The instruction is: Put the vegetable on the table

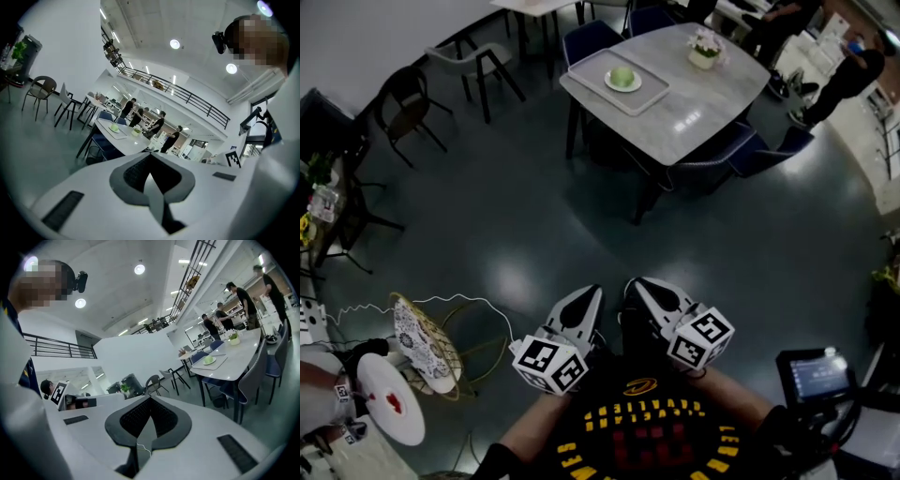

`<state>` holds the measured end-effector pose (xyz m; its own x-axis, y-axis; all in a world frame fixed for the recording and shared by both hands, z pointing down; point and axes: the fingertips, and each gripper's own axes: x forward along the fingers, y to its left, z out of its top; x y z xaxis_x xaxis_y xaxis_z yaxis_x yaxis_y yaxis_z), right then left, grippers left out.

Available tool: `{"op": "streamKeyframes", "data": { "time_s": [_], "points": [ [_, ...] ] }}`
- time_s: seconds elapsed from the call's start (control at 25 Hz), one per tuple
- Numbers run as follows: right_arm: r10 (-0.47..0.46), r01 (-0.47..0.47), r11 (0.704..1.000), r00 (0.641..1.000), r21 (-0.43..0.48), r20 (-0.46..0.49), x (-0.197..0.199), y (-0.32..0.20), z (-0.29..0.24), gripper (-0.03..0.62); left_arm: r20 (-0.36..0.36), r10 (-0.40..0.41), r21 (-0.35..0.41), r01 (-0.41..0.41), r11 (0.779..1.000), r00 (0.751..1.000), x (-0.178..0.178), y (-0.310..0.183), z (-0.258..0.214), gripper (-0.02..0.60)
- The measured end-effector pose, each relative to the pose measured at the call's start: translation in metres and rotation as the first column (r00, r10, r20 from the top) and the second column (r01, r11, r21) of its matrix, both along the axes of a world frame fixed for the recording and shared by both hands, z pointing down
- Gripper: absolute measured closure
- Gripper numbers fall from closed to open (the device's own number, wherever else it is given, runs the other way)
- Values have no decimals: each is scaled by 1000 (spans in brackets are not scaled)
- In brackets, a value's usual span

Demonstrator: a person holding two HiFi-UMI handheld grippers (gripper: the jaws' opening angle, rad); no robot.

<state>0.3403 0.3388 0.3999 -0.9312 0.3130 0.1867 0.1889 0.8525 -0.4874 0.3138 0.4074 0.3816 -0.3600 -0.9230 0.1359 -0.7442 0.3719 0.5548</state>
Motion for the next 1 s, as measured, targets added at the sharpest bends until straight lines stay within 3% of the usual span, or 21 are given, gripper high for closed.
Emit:
{"op": "streamKeyframes", "data": {
  "time_s": [0.2,0.4,0.72,1.0],
  "points": [
    [-56,57,997,998,-56,26,-69,-23,-4,591,0,-73,-33,73,997,997,-59,-16,3,582],
    [-93,97,994,993,-54,70,-131,-71,-26,591,7,-124,-47,124,991,992,-117,-55,-8,581],
    [-121,128,989,989,-71,88,-189,-128,-37,591,22,-184,-68,186,980,983,-166,-100,-21,581],
    [-125,129,987,991,-98,50,-258,-150,-31,591,-1,-210,-84,209,974,978,-234,-115,-19,583]
  ]
}}
